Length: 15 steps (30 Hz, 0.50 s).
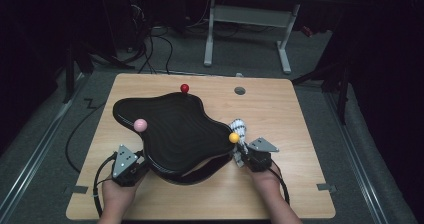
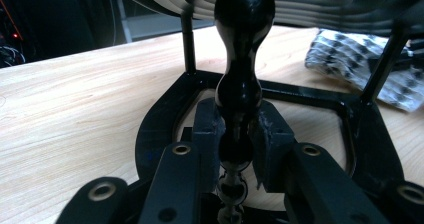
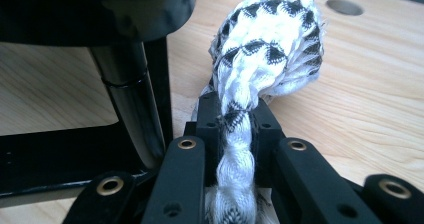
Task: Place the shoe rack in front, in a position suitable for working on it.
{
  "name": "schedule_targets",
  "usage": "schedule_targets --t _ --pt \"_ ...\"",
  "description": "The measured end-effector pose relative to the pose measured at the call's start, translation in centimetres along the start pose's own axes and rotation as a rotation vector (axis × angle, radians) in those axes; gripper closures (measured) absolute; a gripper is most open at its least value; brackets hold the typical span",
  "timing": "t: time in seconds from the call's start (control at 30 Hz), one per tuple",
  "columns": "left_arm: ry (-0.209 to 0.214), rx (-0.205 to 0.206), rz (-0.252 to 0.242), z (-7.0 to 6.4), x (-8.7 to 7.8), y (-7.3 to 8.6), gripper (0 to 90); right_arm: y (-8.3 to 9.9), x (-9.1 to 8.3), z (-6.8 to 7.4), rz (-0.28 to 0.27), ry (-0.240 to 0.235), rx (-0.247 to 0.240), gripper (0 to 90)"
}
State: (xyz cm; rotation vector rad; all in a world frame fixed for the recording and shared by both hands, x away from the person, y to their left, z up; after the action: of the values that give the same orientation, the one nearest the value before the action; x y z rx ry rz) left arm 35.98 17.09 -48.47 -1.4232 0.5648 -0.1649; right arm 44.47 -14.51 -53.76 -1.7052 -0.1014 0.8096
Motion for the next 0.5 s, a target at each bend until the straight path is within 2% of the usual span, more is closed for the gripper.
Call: schedule_targets --t 0.13,0.2,0.27,0.4,0.5 --pt "-0.001 -0.006 0.004 0.2 0.3 -0.1 74.4 -0.1 0.4 0.8 -0.004 -0.018 -0.025 80.2" --pt "-0.005 -0.031 -0.002 0.3 0.7 -0.2 74.4 -0.4 0.2 1.1 -0.013 -0.027 -0.029 80.6" --pt "-0.007 -0.057 -0.009 0.5 1.1 -0.3 74.3 -0.4 -0.1 1.2 -0.01 -0.017 -0.044 80.6" --pt "-0.004 -0.053 -0.017 0.3 2.5 -0.7 74.3 0.0 -1.0 0.6 -0.008 -0.008 -0.044 80.6" --pt "0.012 -0.042 -0.032 -0.3 4.3 -1.2 74.3 0.5 -1.8 -0.2 -0.007 0.01 -0.029 80.6"
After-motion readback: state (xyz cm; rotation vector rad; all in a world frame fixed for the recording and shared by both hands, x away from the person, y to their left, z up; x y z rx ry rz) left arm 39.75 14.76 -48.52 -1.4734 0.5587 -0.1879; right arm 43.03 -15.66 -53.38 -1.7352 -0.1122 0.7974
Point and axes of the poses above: each handheld gripper's, and its own axes: x roughly forward along the jaws, y roughly out of its underside, z roughly to its left, the point moved 8 cm from there along x, roughly forward along the jaws, and after that the axes turned 3 degrees about -z, right-handed, at the moved point
